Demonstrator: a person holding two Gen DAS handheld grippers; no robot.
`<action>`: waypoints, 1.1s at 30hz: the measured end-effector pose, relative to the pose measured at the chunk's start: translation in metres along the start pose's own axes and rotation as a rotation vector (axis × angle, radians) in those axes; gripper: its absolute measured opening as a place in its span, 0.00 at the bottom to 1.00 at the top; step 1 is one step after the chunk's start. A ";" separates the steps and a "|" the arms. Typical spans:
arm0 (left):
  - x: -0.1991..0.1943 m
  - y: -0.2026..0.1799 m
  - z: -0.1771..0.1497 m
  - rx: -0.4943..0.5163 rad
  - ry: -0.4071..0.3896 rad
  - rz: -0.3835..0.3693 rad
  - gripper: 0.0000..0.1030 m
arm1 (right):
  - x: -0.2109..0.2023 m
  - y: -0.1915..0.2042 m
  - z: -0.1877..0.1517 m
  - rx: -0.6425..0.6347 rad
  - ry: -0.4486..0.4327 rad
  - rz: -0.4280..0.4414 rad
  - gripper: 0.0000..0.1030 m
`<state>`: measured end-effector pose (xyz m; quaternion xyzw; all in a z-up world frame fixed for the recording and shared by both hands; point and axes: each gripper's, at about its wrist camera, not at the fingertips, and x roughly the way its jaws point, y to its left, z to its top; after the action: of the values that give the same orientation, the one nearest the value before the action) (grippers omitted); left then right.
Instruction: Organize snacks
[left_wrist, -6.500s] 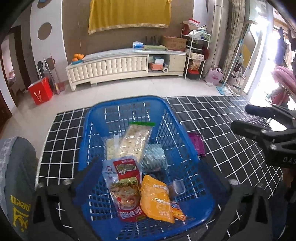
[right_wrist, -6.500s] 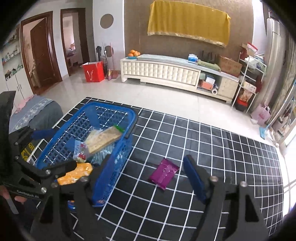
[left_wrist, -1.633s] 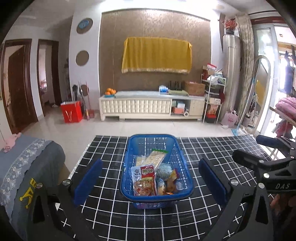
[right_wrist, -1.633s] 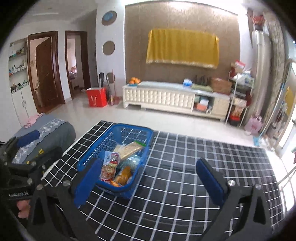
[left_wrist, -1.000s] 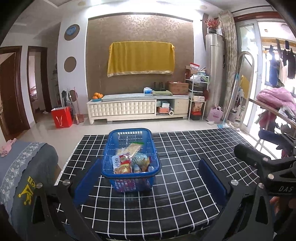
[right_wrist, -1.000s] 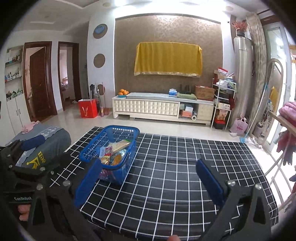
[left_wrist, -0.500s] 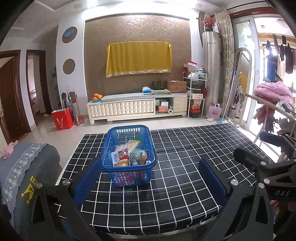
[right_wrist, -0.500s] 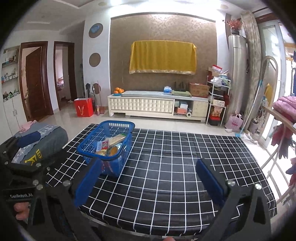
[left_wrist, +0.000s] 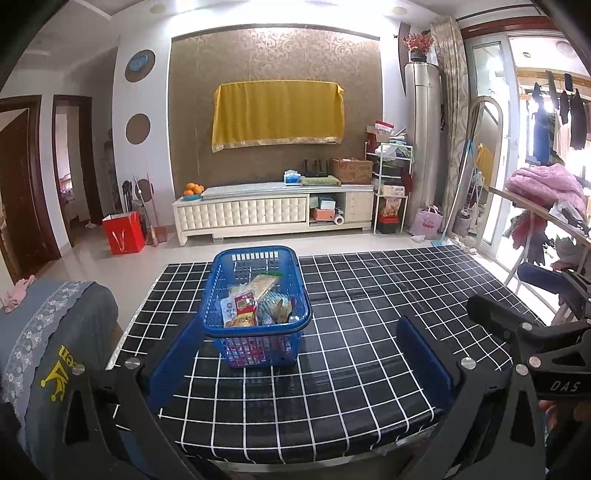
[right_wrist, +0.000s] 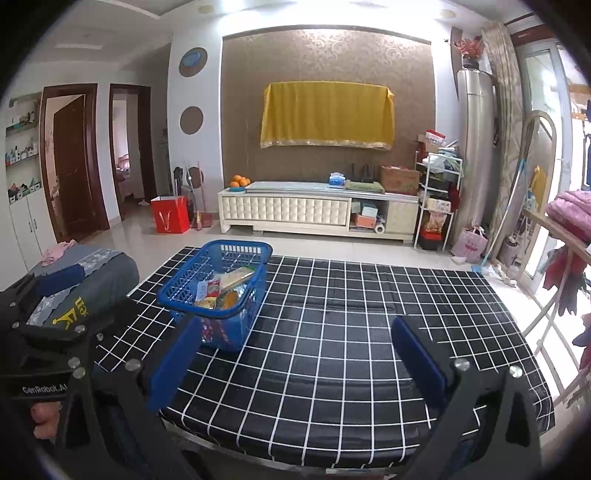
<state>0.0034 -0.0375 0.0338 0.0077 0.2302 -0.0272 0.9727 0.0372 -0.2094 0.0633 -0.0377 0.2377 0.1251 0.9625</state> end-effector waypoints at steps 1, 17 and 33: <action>0.000 0.000 0.000 0.000 0.001 0.000 1.00 | 0.000 0.000 0.000 0.001 0.001 -0.001 1.00; 0.000 0.000 0.000 -0.008 0.015 -0.015 1.00 | 0.001 -0.001 -0.002 0.003 0.024 0.012 1.00; 0.002 -0.005 0.001 -0.007 0.022 -0.024 1.00 | 0.000 -0.004 -0.004 0.020 0.034 0.017 1.00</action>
<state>0.0051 -0.0422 0.0336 0.0017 0.2409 -0.0378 0.9698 0.0366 -0.2140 0.0598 -0.0283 0.2556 0.1301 0.9576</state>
